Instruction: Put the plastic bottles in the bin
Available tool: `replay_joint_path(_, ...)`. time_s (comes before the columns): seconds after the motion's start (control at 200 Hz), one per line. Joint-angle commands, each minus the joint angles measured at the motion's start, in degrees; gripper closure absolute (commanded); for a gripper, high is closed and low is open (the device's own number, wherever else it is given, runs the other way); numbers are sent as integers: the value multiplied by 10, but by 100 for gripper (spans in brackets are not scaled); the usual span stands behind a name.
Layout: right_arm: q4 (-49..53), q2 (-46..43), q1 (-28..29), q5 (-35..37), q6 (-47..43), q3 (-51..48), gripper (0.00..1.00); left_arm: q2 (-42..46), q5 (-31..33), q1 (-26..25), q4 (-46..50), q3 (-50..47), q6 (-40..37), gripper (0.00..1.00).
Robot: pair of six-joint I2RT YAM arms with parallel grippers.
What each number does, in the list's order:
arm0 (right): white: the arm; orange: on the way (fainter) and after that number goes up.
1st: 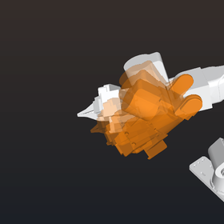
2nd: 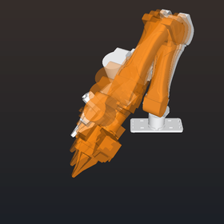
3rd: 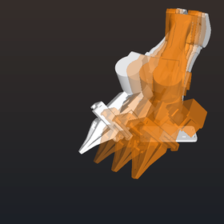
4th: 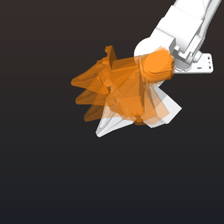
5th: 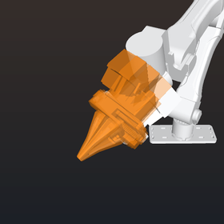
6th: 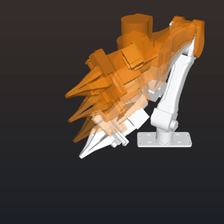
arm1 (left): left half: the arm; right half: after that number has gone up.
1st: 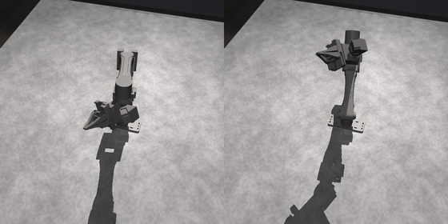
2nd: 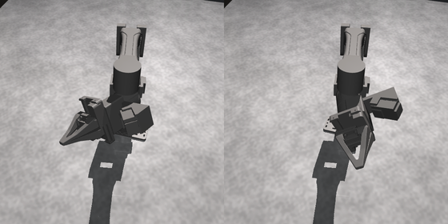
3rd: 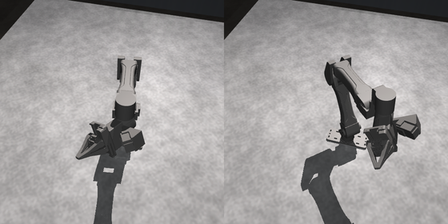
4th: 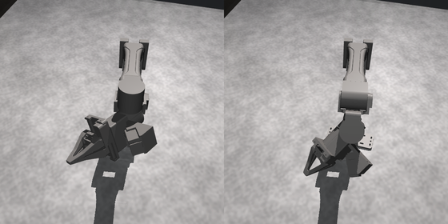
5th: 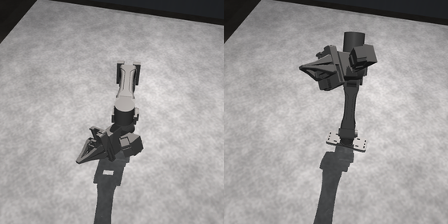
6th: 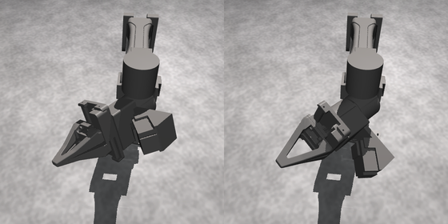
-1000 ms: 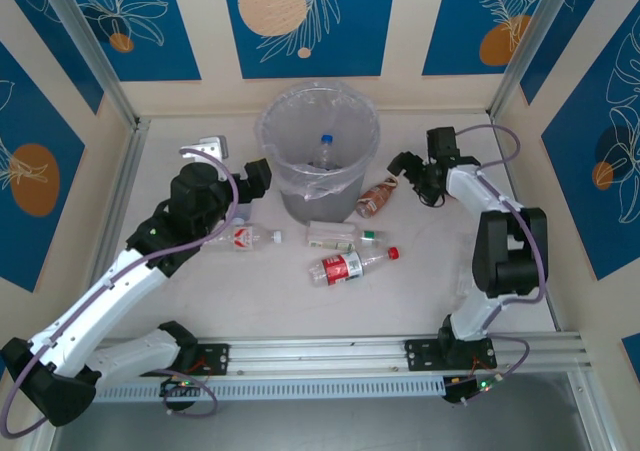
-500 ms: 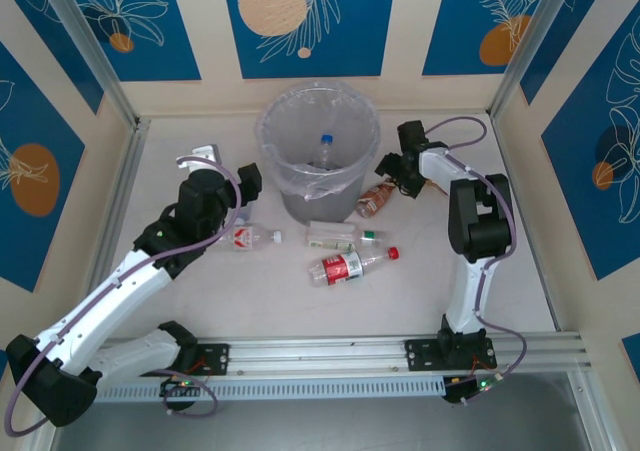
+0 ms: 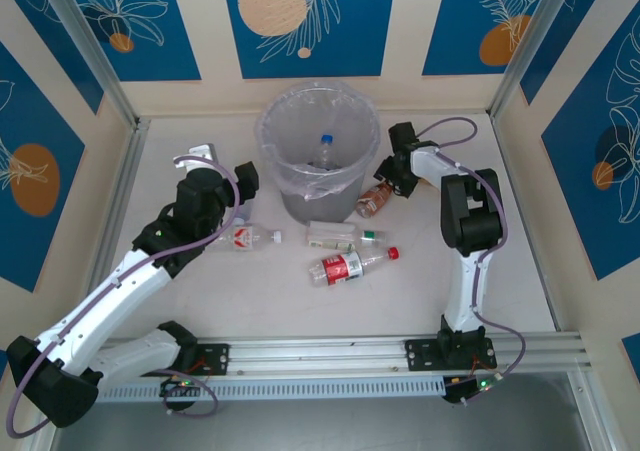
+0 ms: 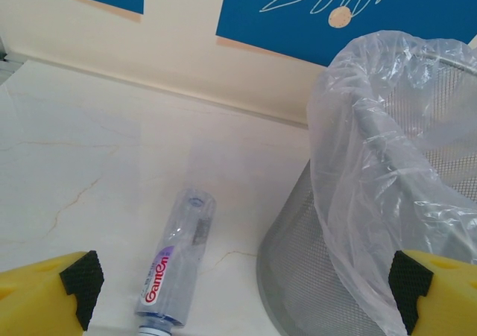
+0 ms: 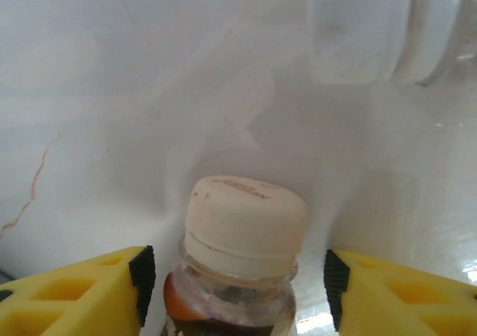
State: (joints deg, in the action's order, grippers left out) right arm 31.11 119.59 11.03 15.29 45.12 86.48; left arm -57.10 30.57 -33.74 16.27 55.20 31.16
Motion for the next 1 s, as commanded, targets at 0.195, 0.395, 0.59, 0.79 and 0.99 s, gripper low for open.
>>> replay_joint_path(0.195, -5, 0, 7, 5, -14, 7, 54, 1, 3, 10, -3, -7, 1, 1)
replay_joint_path(0.395, -28, -32, 7, 0, -20, -14, 61, 1, 1, 11, -1, -8, 5, 1)
replay_joint_path(0.59, -48, -67, 5, 2, -20, -41, 62, -1, -3, 13, -1, -8, 7, 0)
replay_joint_path(0.79, -75, -113, 3, 4, -19, -77, 62, -8, -12, 14, -1, -7, 10, 0)
replay_joint_path(0.99, -98, -166, 1, 22, -18, -119, 63, -8, -14, 15, -2, -6, 14, 0)
